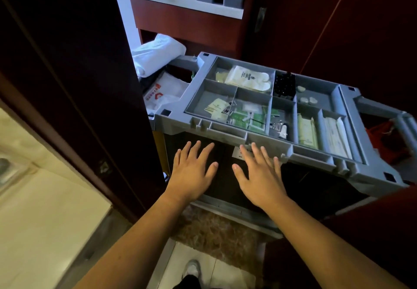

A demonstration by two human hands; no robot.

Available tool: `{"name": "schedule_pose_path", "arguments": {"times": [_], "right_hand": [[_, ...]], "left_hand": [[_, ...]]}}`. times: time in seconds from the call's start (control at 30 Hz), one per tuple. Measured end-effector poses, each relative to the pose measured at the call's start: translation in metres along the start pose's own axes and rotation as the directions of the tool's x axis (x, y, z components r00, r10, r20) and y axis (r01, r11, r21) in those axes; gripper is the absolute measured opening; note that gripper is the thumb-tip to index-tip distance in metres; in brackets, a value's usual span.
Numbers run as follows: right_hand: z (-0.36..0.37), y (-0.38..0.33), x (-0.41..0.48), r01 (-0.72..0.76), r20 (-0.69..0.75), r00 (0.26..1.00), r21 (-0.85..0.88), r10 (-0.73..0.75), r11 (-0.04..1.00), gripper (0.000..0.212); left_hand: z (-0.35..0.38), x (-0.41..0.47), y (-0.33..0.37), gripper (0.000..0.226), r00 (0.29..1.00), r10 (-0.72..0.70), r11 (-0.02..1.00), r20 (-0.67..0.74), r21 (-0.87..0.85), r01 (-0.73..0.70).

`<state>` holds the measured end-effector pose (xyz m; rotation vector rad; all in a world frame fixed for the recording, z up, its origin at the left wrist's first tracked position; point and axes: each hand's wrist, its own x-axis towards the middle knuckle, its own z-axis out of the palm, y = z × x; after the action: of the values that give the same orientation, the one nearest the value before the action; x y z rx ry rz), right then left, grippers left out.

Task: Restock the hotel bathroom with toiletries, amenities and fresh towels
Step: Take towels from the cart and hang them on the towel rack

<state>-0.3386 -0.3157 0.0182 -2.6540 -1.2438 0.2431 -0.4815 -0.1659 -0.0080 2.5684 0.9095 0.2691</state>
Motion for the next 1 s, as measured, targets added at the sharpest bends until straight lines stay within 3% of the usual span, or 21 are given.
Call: {"name": "schedule_pose_path", "arguments": {"times": [0.43,0.7,1.0], "right_hand": [[-0.002,-0.028,0.119,0.001,0.015,1.000,0.026,-0.001,1.000,0.067],[-0.003,-0.006,0.204,0.073,0.004,0.997,0.065,-0.074,0.995,0.068],[-0.017,0.018,0.296,0.204,0.050,0.975,0.175,-0.215,0.963,0.064]], "left_hand": [[-0.015,0.112,-0.034,0.059,1.000,-0.008,0.997,0.019,-0.080,0.009],[-0.010,0.187,-0.030,0.061,0.988,-0.101,0.989,0.114,-0.095,0.112],[-0.024,0.272,-0.042,0.059,0.953,-0.301,0.914,0.024,-0.278,0.296]]}}
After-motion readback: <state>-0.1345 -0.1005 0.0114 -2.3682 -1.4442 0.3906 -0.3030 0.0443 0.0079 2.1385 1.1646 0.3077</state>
